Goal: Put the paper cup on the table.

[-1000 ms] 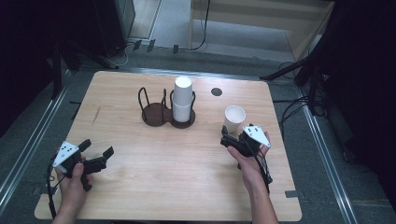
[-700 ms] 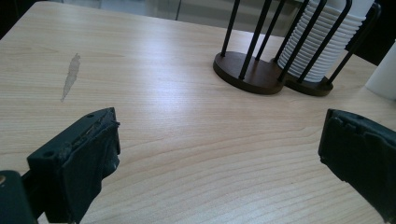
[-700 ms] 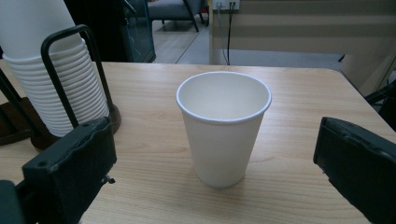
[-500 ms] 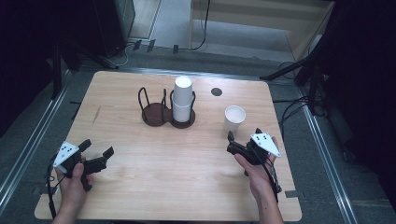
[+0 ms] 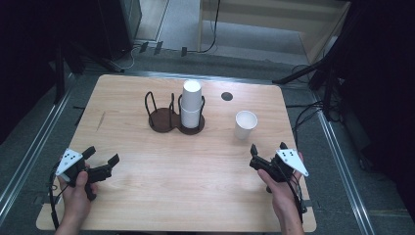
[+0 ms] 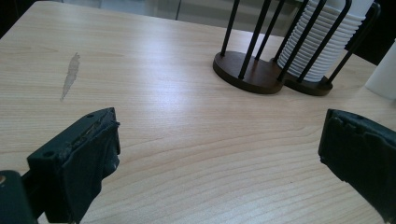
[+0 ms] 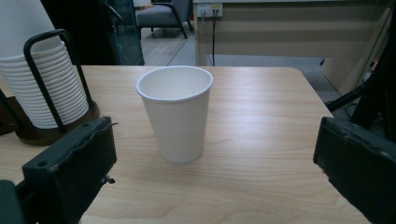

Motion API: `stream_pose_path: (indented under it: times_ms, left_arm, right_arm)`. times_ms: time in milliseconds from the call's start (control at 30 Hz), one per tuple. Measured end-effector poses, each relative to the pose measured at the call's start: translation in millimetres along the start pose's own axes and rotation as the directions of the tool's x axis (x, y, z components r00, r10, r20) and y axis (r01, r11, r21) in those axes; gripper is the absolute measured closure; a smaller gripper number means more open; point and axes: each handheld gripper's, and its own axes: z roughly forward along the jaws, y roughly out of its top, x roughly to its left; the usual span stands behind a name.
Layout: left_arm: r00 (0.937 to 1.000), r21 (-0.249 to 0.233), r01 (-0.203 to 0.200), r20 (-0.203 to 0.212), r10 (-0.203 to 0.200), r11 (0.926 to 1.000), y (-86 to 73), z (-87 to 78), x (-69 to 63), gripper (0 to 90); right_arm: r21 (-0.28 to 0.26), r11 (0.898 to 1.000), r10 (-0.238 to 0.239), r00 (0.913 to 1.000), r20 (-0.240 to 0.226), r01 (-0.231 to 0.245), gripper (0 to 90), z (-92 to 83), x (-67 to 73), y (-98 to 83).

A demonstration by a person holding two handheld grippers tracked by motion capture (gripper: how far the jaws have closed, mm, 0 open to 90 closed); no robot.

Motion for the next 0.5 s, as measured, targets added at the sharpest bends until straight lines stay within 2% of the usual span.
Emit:
stream_pose_path:
  times_ms: [133, 500]
  left_arm:
    - [1.0000, 0.000, 0.002, 0.000, -0.002, 1.0000, 0.0, -0.2, 0.2, 0.0]
    - [1.0000, -0.002, 0.005, 0.000, -0.005, 1.0000, -0.1, -0.3, 0.4, 0.0]
  right_arm:
    - [-0.001, 1.000, 0.003, 0.9999, 0.012, -0.003, 2.5, -5.3, -9.9, -5.1]
    - [0.019, 1.000, -0.002, 0.9989, 0.047, 0.002, 2.7, -20.5, -31.9, -19.9]
